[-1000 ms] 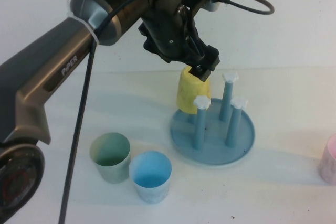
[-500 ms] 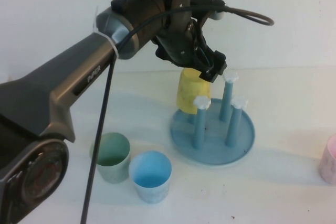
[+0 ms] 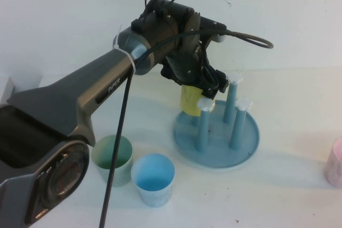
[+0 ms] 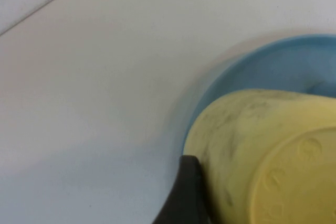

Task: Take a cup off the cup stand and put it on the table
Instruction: Pick up the cup from the rack, then hand over the cup

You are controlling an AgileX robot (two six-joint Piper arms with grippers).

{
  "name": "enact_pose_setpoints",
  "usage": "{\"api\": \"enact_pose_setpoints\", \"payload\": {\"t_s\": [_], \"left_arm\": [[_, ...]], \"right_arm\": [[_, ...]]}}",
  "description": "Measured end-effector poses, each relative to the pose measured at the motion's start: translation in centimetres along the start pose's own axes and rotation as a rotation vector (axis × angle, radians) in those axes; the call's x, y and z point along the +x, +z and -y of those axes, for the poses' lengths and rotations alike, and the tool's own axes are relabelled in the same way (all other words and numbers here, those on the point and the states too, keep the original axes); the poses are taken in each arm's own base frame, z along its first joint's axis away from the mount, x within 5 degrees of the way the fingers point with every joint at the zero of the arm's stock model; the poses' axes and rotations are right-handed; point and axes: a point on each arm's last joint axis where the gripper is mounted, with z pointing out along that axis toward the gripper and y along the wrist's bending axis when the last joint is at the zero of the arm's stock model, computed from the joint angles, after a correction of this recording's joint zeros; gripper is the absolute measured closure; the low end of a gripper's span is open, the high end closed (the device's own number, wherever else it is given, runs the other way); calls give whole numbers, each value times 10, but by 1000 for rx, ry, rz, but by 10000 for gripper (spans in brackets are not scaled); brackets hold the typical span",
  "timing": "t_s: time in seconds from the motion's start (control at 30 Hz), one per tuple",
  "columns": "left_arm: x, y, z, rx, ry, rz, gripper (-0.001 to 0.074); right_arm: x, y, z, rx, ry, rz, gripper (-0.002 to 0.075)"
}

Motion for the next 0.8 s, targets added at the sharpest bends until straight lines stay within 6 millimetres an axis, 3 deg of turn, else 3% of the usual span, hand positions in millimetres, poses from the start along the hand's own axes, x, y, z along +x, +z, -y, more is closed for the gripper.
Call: {"api": "enact_pose_setpoints", "payload": {"t_s": [0.07, 0.23, 0.37, 0.5, 0.8], "left_arm": [[0, 1, 0, -1, 1, 5, 159], [-1, 1, -1, -11, 5, 9, 160], [-4, -12, -3, -32, 16, 26, 160], [-10, -42, -3, -40, 19, 85, 160], [-18, -141, -1, -31, 12, 256, 160]], "right_arm": [[0, 0, 0, 0, 0, 0, 727], [0, 0, 0, 0, 0, 0, 727], [0, 0, 0, 0, 0, 0, 727], [0, 0, 0, 0, 0, 0, 727], [0, 0, 0, 0, 0, 0, 727]]}}
